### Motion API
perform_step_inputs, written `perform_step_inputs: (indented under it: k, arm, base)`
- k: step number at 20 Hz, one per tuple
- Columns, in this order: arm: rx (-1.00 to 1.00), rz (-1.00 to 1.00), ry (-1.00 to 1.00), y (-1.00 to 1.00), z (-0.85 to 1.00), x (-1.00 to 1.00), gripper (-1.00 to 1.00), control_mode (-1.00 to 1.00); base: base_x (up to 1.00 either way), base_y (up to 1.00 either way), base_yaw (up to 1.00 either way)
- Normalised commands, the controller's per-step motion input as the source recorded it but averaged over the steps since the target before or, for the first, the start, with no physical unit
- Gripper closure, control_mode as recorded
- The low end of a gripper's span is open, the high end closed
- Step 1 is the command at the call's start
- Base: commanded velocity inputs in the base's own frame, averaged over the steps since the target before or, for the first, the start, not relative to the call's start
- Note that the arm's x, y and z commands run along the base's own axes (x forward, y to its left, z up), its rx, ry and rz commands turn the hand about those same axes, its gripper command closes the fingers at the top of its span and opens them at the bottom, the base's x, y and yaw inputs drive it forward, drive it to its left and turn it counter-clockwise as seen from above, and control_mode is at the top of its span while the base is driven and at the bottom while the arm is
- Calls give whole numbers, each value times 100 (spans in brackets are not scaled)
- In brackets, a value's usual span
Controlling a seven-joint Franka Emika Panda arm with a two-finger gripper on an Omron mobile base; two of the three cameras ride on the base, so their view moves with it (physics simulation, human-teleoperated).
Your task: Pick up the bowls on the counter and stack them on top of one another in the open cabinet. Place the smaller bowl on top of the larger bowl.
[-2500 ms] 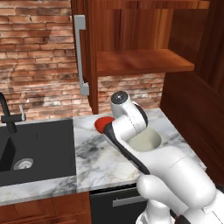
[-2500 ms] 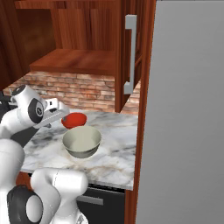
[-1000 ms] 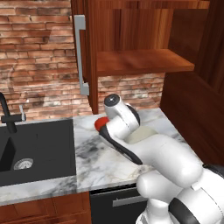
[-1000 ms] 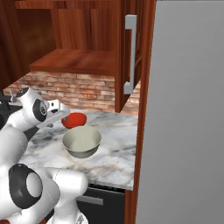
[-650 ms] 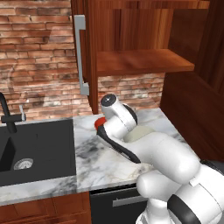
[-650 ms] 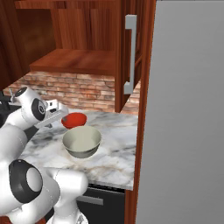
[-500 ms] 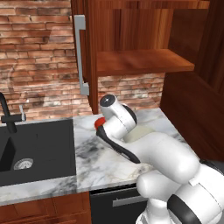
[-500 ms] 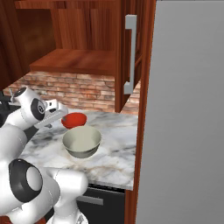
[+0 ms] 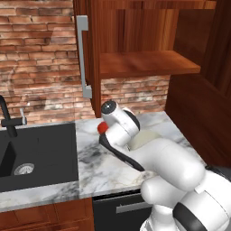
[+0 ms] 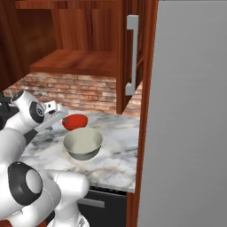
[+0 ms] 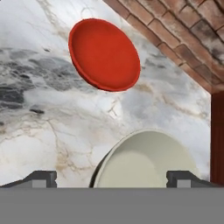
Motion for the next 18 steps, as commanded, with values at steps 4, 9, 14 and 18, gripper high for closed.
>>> perform_step_inputs:
  k: [4, 9, 14, 18]
  arm:
    - [-5, 8, -4, 0, -12, -1, -100, -100]
    - [-3, 6, 0, 0, -15, 0, -100, -100]
    - [-2, 4, 6, 0, -11, 0, -100, -100]
    - [-3, 4, 9, 0, -5, 5, -100, -100]
  base:
    - [0, 0, 0]
    - [0, 0, 0]
    - [0, 0, 0]
    - [0, 0, 0]
